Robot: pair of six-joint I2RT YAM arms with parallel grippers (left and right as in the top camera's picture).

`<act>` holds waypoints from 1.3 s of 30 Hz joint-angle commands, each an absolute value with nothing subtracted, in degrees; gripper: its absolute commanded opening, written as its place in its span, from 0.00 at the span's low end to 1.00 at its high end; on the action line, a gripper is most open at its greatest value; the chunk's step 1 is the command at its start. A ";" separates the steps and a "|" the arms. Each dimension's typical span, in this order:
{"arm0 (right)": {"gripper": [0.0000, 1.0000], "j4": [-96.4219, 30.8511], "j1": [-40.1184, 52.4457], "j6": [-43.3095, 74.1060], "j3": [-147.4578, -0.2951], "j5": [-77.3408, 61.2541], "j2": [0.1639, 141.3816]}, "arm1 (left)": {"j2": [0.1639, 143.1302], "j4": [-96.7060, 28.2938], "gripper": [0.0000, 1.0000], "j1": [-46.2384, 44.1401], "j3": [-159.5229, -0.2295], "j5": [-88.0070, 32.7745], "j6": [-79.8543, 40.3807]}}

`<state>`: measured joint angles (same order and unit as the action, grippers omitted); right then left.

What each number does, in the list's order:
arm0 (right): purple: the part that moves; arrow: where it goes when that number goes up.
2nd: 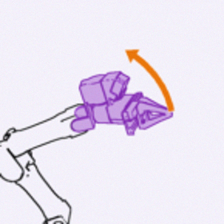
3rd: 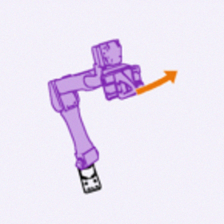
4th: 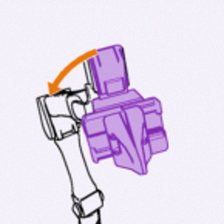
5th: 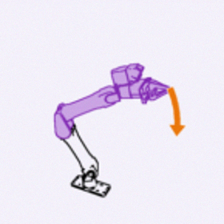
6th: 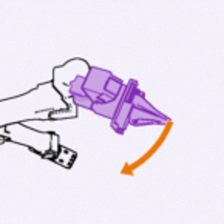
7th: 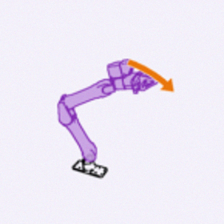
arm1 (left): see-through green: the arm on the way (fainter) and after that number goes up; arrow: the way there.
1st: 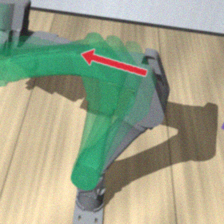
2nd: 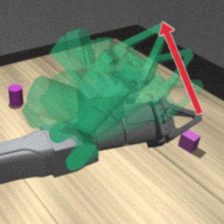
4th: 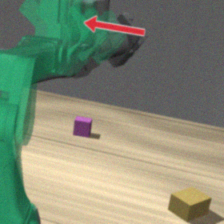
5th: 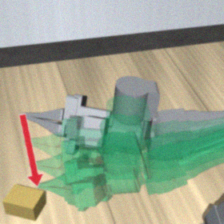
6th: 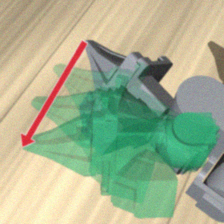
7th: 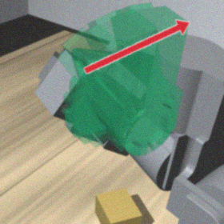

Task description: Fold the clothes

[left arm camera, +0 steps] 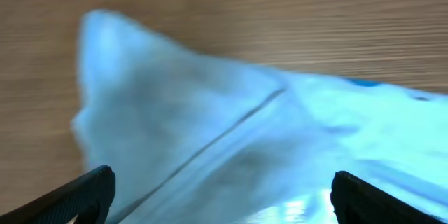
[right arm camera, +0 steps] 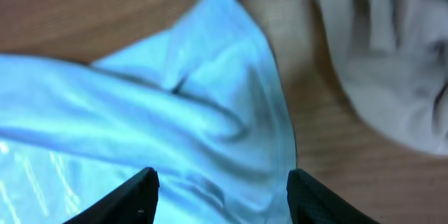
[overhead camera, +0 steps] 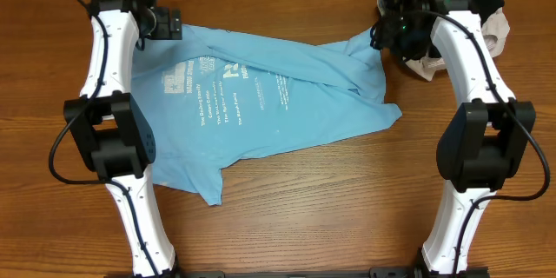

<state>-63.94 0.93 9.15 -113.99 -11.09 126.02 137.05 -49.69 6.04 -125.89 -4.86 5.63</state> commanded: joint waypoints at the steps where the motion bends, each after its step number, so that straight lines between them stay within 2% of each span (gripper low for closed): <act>1: 0.63 -65.34 1.61 8.54 -115.52 -12.10 123.76 | 137.23 -48.53 0.98 4.36 -125.19 -10.52 9.96; 6: 0.63 -67.22 1.63 8.54 -115.52 -12.12 123.76 | 140.25 -44.97 0.97 3.14 -125.19 -9.91 10.31; 16: 0.62 -67.37 1.65 8.54 -115.52 -12.10 123.76 | 144.68 -40.01 0.87 2.48 -125.19 -9.96 7.42; 21: 0.62 -67.37 1.65 8.54 -115.52 -12.10 123.76 | 144.92 -40.25 0.75 2.46 -125.19 -9.93 7.20; 24: 0.62 -67.37 1.65 8.54 -115.52 -12.10 123.76 | 144.92 -40.25 0.72 2.48 -125.19 -9.93 6.11; 30: 0.62 -67.44 1.65 8.54 -115.52 -12.10 123.76 | 145.01 -40.49 0.56 2.24 -125.19 -10.09 5.96; 34: 0.62 -67.44 1.65 8.54 -115.52 -12.10 123.76 | 145.03 -40.47 0.41 2.22 -125.12 -9.96 5.96; 37: 0.62 -67.48 1.65 8.54 -115.52 -12.10 123.76 | 145.03 -40.45 0.37 2.22 -125.05 -9.91 6.00; 39: 0.62 -67.48 1.65 8.54 -115.52 -12.10 123.76 | 145.03 -40.21 0.37 2.22 -125.01 -9.85 6.00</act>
